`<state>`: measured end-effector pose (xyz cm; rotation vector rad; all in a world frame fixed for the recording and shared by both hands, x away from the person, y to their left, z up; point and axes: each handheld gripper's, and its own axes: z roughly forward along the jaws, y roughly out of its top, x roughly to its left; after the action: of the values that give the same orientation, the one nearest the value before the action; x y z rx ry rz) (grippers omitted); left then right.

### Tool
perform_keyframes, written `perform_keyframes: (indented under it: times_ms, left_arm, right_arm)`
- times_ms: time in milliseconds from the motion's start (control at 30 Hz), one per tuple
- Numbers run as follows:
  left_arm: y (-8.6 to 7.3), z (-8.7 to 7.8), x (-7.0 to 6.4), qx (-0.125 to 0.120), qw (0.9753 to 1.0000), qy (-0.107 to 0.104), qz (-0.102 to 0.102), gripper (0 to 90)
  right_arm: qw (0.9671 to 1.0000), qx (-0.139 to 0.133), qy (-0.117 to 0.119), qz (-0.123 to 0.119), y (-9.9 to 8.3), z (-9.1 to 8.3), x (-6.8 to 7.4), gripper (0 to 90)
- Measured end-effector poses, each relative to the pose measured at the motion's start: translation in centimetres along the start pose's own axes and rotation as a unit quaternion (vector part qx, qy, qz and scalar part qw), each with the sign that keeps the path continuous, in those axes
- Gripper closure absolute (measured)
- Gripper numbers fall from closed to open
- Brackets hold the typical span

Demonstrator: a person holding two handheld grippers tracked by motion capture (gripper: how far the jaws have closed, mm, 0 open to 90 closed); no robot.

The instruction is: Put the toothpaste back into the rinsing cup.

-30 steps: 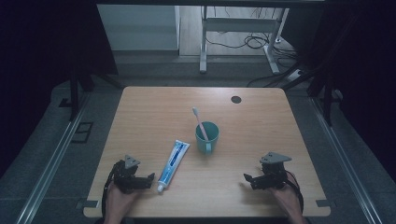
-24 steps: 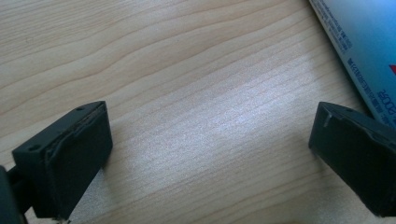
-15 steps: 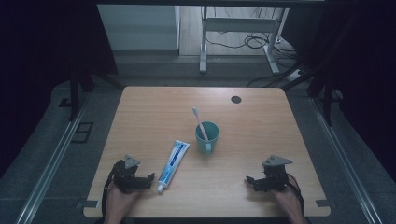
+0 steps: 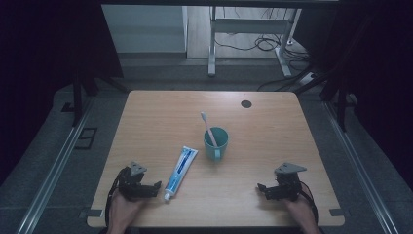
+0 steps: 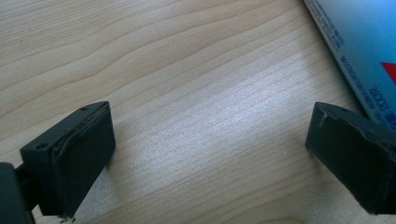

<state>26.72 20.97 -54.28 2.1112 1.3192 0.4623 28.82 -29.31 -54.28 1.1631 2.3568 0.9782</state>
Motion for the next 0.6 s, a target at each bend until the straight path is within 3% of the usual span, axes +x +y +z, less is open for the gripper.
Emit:
perform_keyframes:
  times_ms: [267, 600]
  left_arm:
    - [0.3, -0.9, 0.2, -0.014, 0.9999, -0.005, -0.002, 2.4]
    - [1.0, -1.4, 0.4, 0.005, 1.0, -0.008, 0.003, 5.7]
  right_arm:
    - [1.0, 0.0, 0.001, 0.0, 0.0, 0.0, 0.0, 2.1]
    - [1.0, 0.0, 0.0, 0.0, 0.0, 0.0, 0.0, 2.1]
